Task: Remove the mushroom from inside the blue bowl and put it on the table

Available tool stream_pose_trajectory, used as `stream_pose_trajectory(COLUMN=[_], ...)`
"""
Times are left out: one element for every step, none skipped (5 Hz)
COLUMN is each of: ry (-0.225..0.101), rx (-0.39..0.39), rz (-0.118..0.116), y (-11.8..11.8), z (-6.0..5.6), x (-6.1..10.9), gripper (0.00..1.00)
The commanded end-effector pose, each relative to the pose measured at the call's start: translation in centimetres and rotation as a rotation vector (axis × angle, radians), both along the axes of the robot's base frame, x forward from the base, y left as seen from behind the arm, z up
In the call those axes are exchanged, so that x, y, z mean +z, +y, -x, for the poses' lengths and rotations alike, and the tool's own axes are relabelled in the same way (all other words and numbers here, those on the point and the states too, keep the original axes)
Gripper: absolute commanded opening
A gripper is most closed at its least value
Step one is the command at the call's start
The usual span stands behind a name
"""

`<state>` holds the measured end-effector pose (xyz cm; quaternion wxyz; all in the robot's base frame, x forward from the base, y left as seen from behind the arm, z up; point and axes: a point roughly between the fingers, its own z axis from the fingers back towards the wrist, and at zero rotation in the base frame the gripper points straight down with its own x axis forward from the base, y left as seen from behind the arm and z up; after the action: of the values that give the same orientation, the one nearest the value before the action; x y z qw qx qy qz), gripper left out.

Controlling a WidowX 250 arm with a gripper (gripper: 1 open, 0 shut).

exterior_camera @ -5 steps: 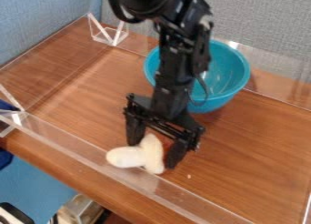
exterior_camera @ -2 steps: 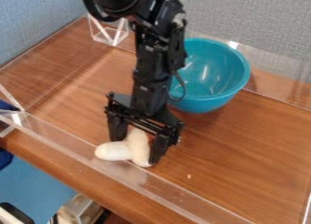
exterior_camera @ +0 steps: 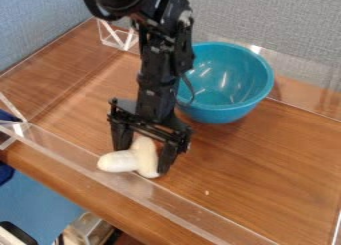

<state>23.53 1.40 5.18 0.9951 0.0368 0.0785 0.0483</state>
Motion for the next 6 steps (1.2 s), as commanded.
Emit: stream_pose_trajectory(ry=[-0.119,-0.203,-0.253,-0.264,-0.265,-0.262], rx=[0.000,0.016,0.043,0.022,0.008,0.014], rz=[0.012,0.024,0.026,0.041,0.053,0.058], y=[0.4,0.5,0.5,-0.7,-1.3,-1.0], z=[-2.0,-1.5,-0.8,-1.0,-1.9,-2.0], x=[3.6,7.0,9.2,7.9,6.3,5.5], gripper=[1.00,1.00,1.00,1.00,1.00,1.00])
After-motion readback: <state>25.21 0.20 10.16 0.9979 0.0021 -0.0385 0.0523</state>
